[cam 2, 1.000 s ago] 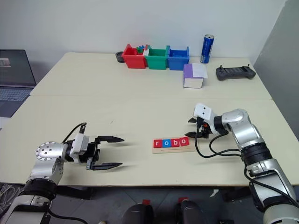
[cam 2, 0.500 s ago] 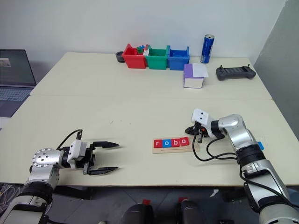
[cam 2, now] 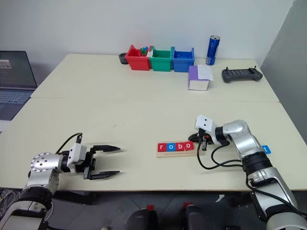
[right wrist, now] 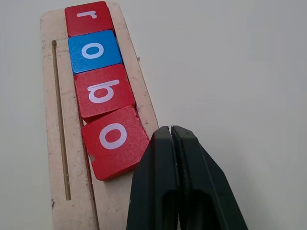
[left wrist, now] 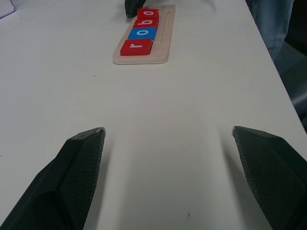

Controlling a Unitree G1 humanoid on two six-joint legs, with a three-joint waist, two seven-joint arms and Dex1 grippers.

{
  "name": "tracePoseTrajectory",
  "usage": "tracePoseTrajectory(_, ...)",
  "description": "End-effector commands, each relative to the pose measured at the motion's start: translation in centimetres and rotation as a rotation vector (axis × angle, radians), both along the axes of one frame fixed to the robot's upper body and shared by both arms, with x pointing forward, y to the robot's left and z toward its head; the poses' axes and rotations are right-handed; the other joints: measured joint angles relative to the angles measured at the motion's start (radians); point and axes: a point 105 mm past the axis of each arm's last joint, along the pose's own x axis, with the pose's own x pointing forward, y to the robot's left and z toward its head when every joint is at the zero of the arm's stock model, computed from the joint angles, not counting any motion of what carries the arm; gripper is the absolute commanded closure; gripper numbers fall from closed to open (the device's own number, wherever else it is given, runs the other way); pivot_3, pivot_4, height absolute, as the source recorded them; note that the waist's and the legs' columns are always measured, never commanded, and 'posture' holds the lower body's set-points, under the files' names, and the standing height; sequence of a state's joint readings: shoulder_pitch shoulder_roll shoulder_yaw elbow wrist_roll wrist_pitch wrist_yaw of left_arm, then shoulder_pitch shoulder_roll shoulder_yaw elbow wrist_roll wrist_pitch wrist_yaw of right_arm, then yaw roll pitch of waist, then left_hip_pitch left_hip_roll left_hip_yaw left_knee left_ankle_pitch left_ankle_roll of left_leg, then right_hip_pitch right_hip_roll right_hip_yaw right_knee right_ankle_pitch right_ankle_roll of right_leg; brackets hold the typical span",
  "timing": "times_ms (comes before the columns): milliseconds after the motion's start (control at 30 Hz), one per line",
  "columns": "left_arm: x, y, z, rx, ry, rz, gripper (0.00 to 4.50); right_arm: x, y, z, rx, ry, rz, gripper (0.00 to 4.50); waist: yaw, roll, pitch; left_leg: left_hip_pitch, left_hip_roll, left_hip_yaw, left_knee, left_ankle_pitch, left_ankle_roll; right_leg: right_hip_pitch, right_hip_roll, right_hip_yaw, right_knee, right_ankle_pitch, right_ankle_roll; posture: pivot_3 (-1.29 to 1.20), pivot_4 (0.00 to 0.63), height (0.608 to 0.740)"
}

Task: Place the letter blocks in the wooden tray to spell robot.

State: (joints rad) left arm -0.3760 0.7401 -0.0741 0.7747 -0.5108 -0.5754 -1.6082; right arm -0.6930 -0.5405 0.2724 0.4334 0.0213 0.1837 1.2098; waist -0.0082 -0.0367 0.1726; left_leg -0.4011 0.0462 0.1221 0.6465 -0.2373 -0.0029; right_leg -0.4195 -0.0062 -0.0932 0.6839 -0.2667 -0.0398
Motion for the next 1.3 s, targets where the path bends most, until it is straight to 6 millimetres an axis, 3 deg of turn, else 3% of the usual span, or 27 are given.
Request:
tracePoseTrajectory(33,0.3,-0.1,1.3,0.001,-0.050,-0.020,0.00,-0.3,0.2,0.8,0.007,-0.026,0.021,4.41,0.000,0.000,0.000,0.000,0.000,0.000,0.000,0.000,0.000,0.000,0.000,0.000,0.000,0.000,0.000,0.00,0.150,0.740)
tracePoseTrajectory(267,0.2,-0.4,1.3,0.004,-0.049,-0.032,0.00,-0.8,0.5,1.1,-0.006,-0.041,0.034,4.41,0.000,0.000,0.000,0.000,0.000,0.000,0.000,0.000,0.000,0.000,0.000,0.000,0.000,0.000,0.000,0.00,0.150,0.740)
tracePoseTrajectory(500,0.2,-0.4,1.6,0.003,-0.052,-0.036,0.00,-0.3,-2.0,2.5,-0.026,-0.067,-0.006,4.41,0.002,0.000,0.000,0.000,0.000,0.000,0.000,0.000,0.000,0.000,0.000,0.000,0.000,0.000,0.000,0.00,0.150,0.740)
tracePoseTrajectory(667,0.0,-0.8,2.8,-0.010,-0.072,-0.058,0.00,-1.4,-5.9,4.5,0.048,-0.040,-0.139,4.41,0.005,0.000,0.000,0.000,0.000,0.000,0.000,0.000,0.000,0.000,0.000,0.000,0.000,0.000,0.000,0.00,0.150,0.740)
tracePoseTrajectory(767,-0.2,-1.0,3.4,-0.017,-0.074,-0.061,0.00,-2.8,-10.9,5.4,0.105,-0.016,-0.346,4.41,0.008,0.000,0.000,0.000,0.000,0.000,0.000,0.000,0.000,0.000,0.000,0.000,-0.002,0.000,0.000,0.00,0.150,0.740)
tracePoseTrajectory(867,0.0,-1.2,3.8,-0.021,-0.072,-0.052,0.00,-5.0,-16.0,6.1,0.167,0.015,-0.539,3.83,0.014,0.000,0.000,-0.001,-0.001,0.000,-0.001,0.000,0.000,0.001,-0.001,0.000,-0.002,0.000,0.000,0.00,0.150,0.740)
tracePoseTrajectory(967,0.4,-1.6,4.3,-0.025,-0.072,-0.050,0.00,-6.7,-21.5,5.8,0.167,-0.020,-0.781,2.86,0.015,0.000,0.000,0.000,-0.002,0.000,0.000,0.000,0.000,0.001,-0.002,0.000,-0.002,0.000,0.000,0.00,0.150,0.740)
tracePoseTrajectory(1067,0.7,-2.1,4.7,-0.026,-0.072,-0.058,0.00,-7.7,-25.4,4.8,0.200,-0.062,-0.998,1.86,0.009,0.000,0.000,0.002,-0.001,-0.001,-0.001,0.000,0.000,0.003,-0.001,-0.001,-0.002,0.000,0.001,0.00,0.150,0.740)
tracePoseTrajectory(1133,0.9,-2.3,5.0,-0.028,-0.074,-0.059,0.00,-8.0,-26.4,4.0,0.238,-0.092,-1.090,1.18,0.004,0.000,0.000,0.003,-0.001,-0.001,-0.001,0.000,0.000,0.004,0.000,-0.001,-0.002,0.000,0.001,0.00,0.150,0.740)
tracePoseTrajectory(1233,1.1,-2.4,5.2,-0.030,-0.075,-0.058,0.00,-9.3,-26.4,1.8,0.248,-0.076,-1.165,0.11,0.003,0.001,-0.001,0.003,0.000,-0.001,-0.002,0.000,0.000,0.004,0.001,0.000,-0.002,0.000,0.001,0.00,0.150,0.740)
tracePoseTrajectory(1300,1.1,-2.4,5.3,-0.030,-0.073,-0.057,0.00,-9.8,-26.3,1.1,0.277,-0.077,-1.223,0.05,0.004,0.002,-0.001,0.003,0.000,-0.002,-0.002,0.000,0.000,0.004,0.002,-0.001,-0.002,0.000,0.001,0.00,0.150,0.740)
